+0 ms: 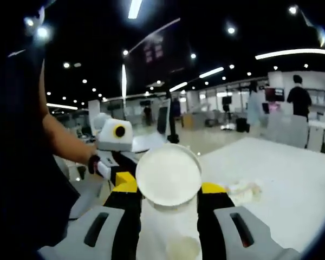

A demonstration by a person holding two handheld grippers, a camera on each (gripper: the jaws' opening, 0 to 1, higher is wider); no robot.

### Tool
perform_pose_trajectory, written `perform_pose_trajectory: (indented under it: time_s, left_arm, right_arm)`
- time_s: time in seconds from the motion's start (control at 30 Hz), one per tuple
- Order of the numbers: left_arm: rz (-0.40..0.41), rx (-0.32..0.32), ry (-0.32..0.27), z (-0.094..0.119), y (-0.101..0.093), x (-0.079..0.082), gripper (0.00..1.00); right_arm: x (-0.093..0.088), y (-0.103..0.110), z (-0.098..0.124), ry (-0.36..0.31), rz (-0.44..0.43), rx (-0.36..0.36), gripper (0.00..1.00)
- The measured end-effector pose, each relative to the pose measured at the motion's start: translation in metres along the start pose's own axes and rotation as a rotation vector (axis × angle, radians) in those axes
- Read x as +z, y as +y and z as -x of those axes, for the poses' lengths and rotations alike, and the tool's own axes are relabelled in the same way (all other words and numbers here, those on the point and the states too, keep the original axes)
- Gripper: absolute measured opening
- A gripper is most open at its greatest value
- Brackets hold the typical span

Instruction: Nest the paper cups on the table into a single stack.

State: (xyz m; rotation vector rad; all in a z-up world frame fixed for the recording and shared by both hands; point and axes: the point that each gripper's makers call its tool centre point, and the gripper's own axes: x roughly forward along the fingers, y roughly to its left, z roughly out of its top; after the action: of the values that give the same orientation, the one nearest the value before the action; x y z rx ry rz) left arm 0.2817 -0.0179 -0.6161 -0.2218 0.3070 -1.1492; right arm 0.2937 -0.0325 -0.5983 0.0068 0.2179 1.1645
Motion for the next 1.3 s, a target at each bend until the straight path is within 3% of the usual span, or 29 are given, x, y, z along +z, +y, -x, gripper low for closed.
perform_pose_trajectory:
  time_s: [0.13,0.33,0.47,0.63,0.73,0.9,1.13,1.3]
  left_arm:
    - [-0.094,-0.028,0.017,0.004,-0.007,0.005,0.07]
    - [-0.129,-0.085,0.051,0.007,-0.023,0.011,0.01]
    - [-0.139,-0.096,0.059,0.008,-0.023,0.015,0.0]
    - [-0.143,-0.096,0.093,0.011,-0.019,0.01,0.0]
    - [-0.171,-0.109,0.16,0.014,-0.019,0.0,0.0]
    - [-0.182,-0.146,0.198,0.014,-0.027,-0.004,0.0]
    - [-0.145,-0.156,0.167,0.016,-0.028,0.005,0.0]
    - [-0.11,-0.181,0.117,0.017,-0.031,0.022,0.01]
  right_arm:
    - [-0.002,0.002,0.0,0.009,-0.007,0.015,0.37]
    - [-0.002,0.007,0.0,0.006,-0.02,0.039,0.39]
    - [0.0,0.006,0.0,0.004,-0.022,0.038,0.38]
    - [0.005,0.001,0.003,-0.008,-0.02,0.019,0.43]
    - [0.008,0.0,0.005,-0.008,-0.019,0.012,0.46]
    - [0.011,0.008,0.003,-0.014,-0.015,0.045,0.44]
    - [0.014,0.006,0.006,-0.052,-0.059,0.047,0.44]
    - [0.022,0.005,0.009,-0.092,-0.095,0.055,0.44]
